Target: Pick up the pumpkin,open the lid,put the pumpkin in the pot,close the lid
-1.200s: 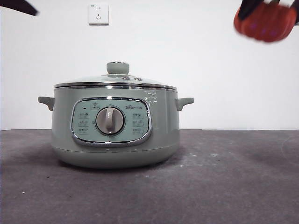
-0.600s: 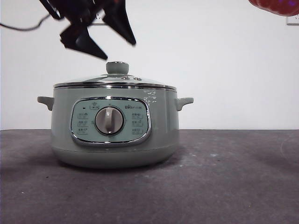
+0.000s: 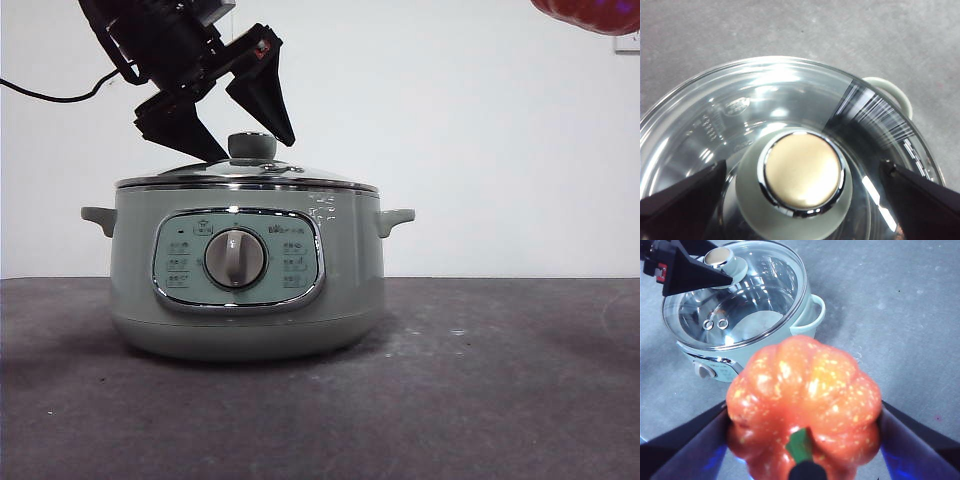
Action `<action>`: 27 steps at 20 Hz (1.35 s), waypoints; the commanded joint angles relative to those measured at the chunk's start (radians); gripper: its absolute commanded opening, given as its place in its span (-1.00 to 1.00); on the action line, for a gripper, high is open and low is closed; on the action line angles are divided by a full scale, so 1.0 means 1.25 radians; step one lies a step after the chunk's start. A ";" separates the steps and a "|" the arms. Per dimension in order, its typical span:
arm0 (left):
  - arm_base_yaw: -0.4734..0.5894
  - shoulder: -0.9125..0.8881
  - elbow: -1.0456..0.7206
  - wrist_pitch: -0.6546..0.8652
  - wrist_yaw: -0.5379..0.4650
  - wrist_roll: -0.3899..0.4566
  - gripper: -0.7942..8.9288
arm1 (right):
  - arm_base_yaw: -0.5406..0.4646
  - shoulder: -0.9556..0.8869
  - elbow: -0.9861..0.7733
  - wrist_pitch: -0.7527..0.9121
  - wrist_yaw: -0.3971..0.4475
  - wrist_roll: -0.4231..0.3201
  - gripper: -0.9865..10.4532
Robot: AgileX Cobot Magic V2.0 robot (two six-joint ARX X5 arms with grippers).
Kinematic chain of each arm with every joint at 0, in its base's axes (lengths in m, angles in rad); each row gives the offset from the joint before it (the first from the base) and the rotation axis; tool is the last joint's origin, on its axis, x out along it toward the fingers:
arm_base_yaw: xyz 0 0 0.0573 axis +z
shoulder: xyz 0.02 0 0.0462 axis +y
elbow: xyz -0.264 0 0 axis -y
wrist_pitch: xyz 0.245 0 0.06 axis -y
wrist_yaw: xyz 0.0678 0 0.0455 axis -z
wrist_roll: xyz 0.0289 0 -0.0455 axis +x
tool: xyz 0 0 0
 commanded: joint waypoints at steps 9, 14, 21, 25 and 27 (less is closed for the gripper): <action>-0.004 0.002 -0.002 -0.006 0.001 0.003 -0.57 | 0.002 -0.001 0.001 0.004 0.002 0.009 -0.84; -0.004 0.002 -0.002 -0.006 0.006 0.003 -0.85 | 0.002 -0.001 0.001 0.004 0.001 0.009 -0.84; 0.005 -0.063 -0.002 -0.001 0.006 0.002 -0.85 | 0.002 0.015 0.001 0.005 -0.001 0.009 -0.84; 0.011 -0.140 -0.002 -0.007 0.004 0.002 -0.85 | 0.002 0.050 0.001 0.016 -0.002 0.009 -0.84; 0.015 -0.192 -0.002 -0.028 -0.014 0.002 -0.85 | 0.010 0.074 0.001 0.049 -0.017 0.009 -0.84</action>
